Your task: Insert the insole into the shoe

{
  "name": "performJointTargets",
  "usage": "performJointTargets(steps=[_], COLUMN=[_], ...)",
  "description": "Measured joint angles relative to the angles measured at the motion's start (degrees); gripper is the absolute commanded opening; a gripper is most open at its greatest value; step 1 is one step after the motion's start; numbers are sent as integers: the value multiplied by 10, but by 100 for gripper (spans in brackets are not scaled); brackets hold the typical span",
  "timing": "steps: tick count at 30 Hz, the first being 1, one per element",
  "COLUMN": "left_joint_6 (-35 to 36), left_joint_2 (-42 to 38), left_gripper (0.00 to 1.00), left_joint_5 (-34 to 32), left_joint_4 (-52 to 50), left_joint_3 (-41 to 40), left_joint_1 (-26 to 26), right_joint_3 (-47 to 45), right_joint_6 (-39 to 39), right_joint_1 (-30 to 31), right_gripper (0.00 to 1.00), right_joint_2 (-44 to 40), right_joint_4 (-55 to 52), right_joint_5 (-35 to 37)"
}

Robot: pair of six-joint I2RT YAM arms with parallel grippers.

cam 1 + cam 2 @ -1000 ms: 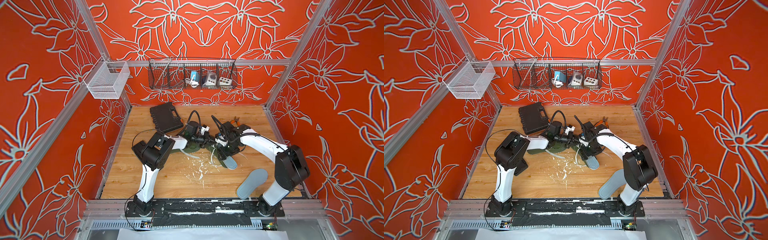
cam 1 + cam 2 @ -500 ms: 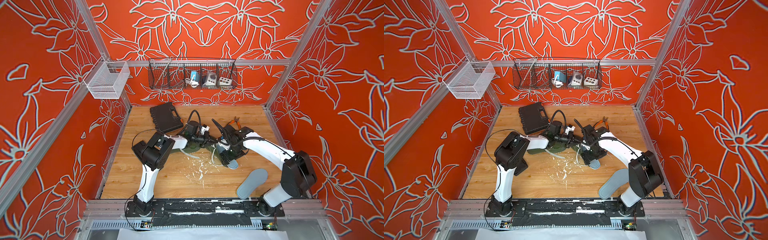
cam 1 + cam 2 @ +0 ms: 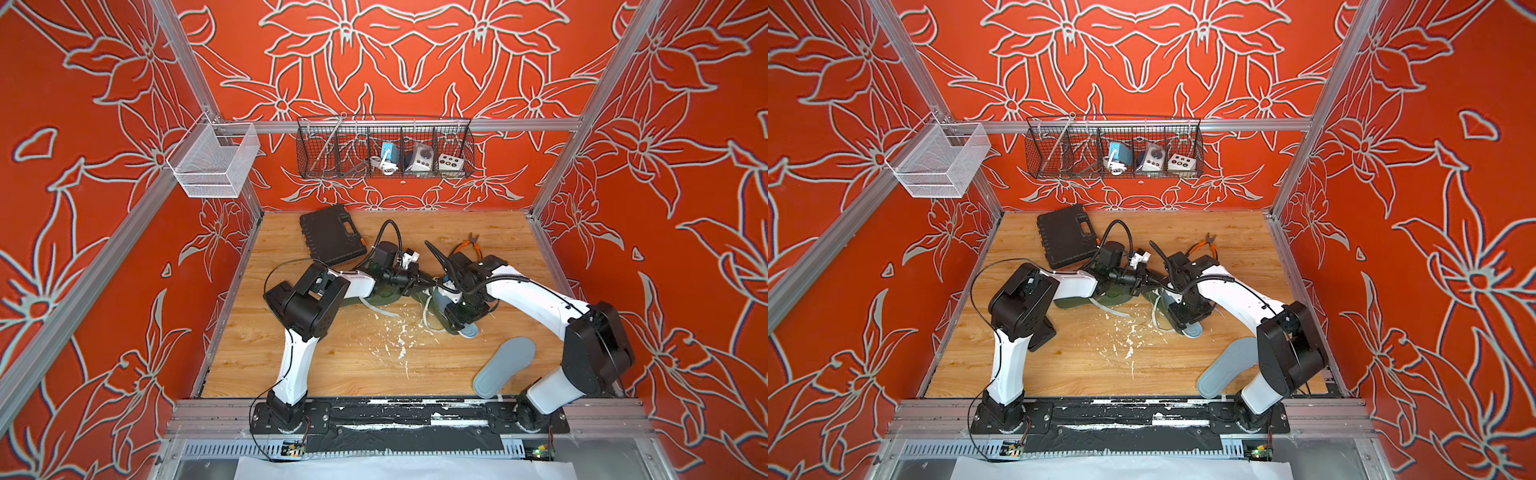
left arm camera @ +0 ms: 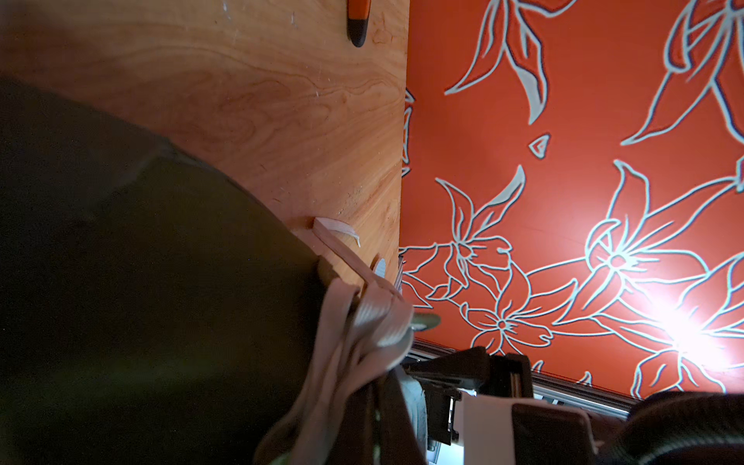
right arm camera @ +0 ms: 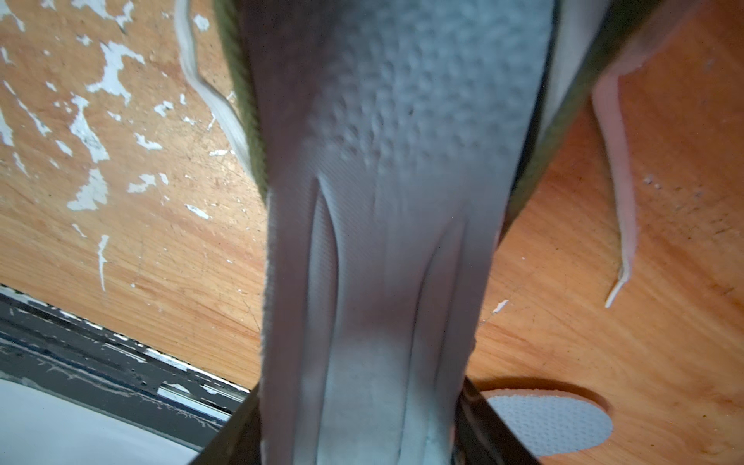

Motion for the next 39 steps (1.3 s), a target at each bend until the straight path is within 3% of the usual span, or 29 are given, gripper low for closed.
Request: performJointTargets(steps=[14,39], left_joint_6=[0,-4], left_joint_2=[0,-5], left_gripper=[0,0], left_joint_5=[0,-12], left_joint_4=[0,-1], left_joint_3=[0,0], left_joint_1=[0,3], right_joint_3=[1,64], right_joint_6=[-1,-42], right_joint_1=[7,7], right_gripper=[29,17], right_joint_2=[-8,53], right_joint_4=[7,42], right_joint_5=[15,44])
